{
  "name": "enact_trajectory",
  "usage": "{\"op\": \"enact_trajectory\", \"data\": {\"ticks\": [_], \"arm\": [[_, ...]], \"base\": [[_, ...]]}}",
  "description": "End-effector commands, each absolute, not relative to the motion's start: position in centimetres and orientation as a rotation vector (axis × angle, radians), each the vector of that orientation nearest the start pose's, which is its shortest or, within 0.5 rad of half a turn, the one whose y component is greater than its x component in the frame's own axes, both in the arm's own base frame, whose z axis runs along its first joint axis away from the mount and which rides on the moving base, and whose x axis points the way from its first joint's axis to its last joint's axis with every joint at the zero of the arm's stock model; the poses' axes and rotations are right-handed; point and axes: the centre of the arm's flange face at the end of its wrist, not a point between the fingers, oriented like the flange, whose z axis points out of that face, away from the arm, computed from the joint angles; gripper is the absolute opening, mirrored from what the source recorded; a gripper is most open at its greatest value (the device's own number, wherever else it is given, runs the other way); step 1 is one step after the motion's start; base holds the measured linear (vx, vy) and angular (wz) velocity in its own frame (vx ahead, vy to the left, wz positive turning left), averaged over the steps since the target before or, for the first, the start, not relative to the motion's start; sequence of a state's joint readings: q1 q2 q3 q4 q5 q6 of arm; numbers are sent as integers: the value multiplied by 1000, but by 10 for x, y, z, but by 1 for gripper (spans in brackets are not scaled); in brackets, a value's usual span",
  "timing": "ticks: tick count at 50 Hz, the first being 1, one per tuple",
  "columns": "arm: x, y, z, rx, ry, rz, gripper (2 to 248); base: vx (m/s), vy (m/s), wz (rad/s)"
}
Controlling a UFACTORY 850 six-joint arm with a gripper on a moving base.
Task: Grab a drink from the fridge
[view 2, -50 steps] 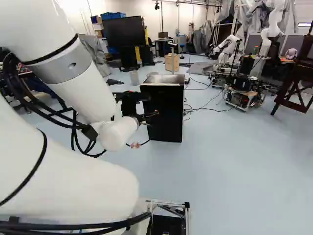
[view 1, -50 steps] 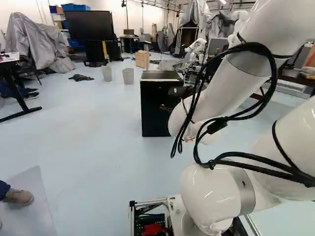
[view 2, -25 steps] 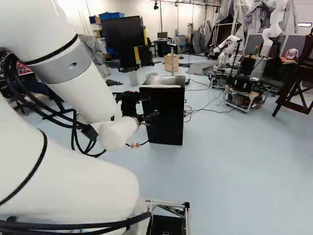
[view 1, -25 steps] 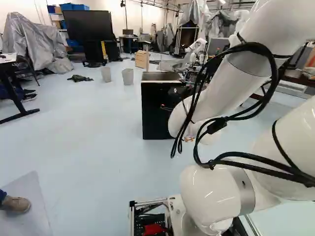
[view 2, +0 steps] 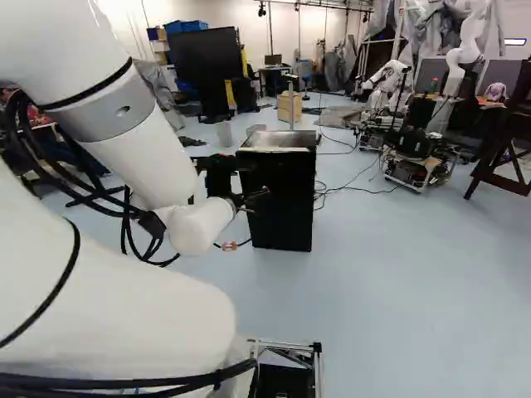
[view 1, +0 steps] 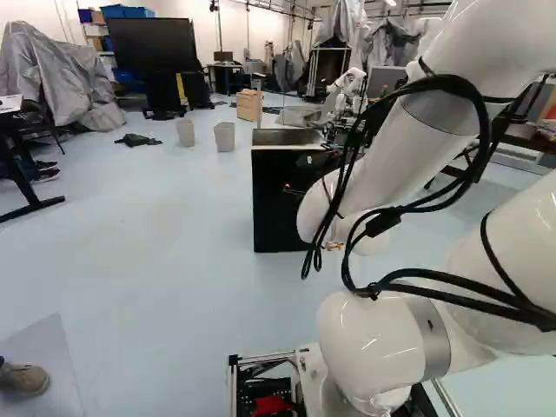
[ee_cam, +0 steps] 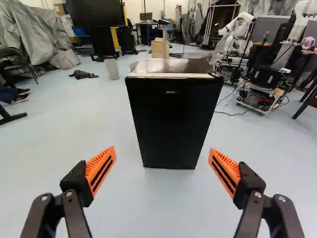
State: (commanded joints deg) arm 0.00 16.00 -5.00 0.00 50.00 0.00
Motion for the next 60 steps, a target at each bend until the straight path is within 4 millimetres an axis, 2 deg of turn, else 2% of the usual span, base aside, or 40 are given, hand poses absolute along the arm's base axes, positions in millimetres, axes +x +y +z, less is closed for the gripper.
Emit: {"op": "enact_trajectory", "data": {"ticks": [60], "arm": [[270,0,366,-2558,0,-1824,247]], "base": [[117,80,-80]]}}
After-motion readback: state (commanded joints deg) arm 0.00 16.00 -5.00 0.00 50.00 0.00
